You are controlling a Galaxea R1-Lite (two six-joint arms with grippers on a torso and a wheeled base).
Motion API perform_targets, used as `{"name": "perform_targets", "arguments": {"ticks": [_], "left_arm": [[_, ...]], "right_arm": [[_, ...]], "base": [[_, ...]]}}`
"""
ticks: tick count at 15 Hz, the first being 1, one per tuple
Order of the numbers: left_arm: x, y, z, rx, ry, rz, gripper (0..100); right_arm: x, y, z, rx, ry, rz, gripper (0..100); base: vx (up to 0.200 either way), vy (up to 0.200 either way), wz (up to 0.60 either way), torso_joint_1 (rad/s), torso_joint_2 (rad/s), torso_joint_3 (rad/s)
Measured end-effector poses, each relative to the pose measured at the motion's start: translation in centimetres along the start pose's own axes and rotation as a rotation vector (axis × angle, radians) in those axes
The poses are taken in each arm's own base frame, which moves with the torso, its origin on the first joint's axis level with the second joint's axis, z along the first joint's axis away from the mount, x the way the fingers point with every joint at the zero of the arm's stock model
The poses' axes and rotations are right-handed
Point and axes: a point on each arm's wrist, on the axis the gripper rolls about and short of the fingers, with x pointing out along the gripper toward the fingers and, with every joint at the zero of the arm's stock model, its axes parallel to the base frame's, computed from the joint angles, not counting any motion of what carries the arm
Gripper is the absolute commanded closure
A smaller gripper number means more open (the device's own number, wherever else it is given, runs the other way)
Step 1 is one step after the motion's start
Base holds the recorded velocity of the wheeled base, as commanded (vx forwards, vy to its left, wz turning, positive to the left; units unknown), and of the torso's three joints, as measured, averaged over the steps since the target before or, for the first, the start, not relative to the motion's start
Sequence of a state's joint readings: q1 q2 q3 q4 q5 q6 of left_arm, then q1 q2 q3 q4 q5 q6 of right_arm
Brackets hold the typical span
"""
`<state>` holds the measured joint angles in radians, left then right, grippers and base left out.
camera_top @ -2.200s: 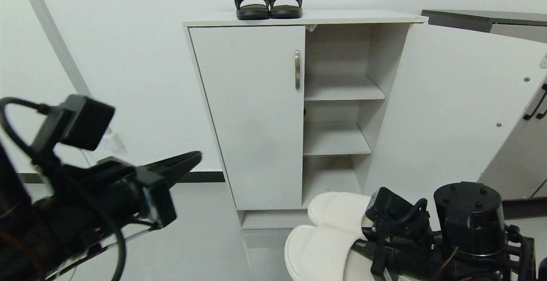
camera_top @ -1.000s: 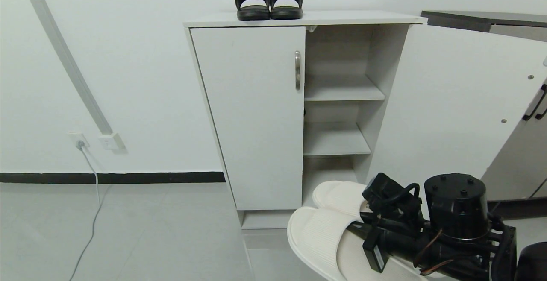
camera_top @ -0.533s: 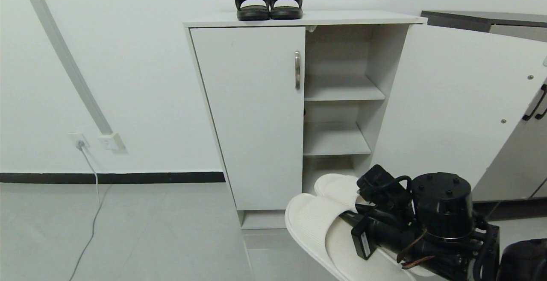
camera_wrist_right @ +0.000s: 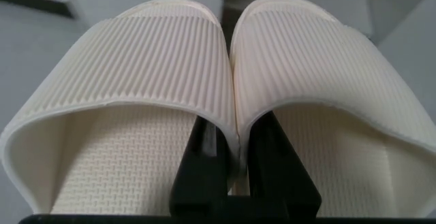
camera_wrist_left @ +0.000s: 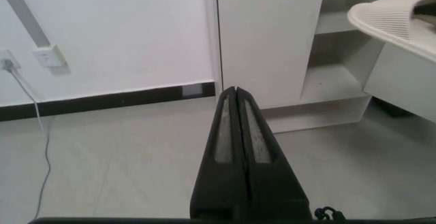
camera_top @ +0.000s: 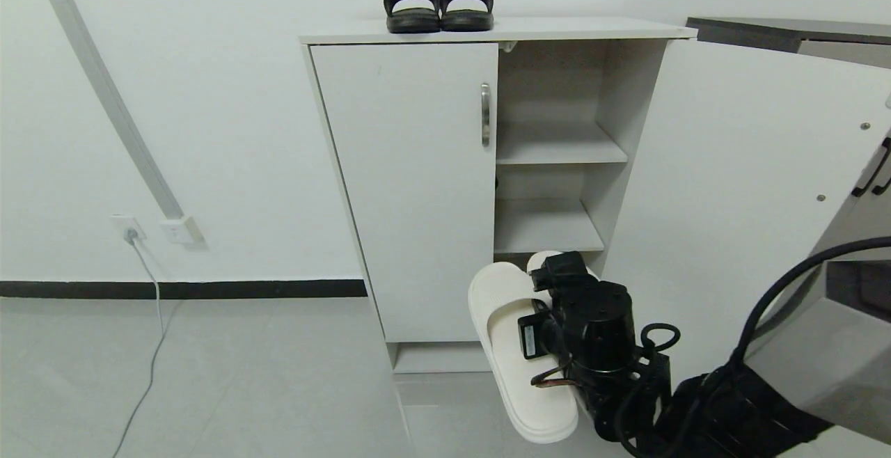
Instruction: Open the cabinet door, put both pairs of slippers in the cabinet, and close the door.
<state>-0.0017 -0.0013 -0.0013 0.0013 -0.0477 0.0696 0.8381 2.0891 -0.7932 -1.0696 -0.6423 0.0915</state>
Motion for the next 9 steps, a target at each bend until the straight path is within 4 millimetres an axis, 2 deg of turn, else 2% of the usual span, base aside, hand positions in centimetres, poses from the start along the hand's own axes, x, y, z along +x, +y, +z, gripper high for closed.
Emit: {"name": "perform_targets", "arguments": {"ticks": [2, 4, 7, 9], "left_arm": [[0.0, 0.0, 0.0, -0.001, 0.000, 0.000, 100], [0.0, 0.0, 0.0, -0.028, 0.000, 0.001, 100], [0.0, 0.0, 0.0, -0.034, 0.001, 0.000, 100], [0.0, 0.0, 0.0, -0.037, 0.001, 0.002, 100]], "right_arm": [[1.6, 1.0, -0.5, 0.036, -0.015, -0.081, 100], [2.6, 1.1, -1.4, 0.035, -0.003, -0.101, 100], [3.3, 1.1, -2.3, 0.024, 0.014, -0.109, 100], [3.7, 0.7, -2.4, 0.026, 0.016, -0.124, 100]], "base": [[0.000, -0.200, 0.00, 0.005, 0.00, 0.000], [0.000, -0.200, 0.00, 0.007, 0.00, 0.005], [0.000, -0.200, 0.00, 0.001, 0.00, 0.002], [0.000, 0.000, 0.00, 0.000, 0.00, 0.000]]}}
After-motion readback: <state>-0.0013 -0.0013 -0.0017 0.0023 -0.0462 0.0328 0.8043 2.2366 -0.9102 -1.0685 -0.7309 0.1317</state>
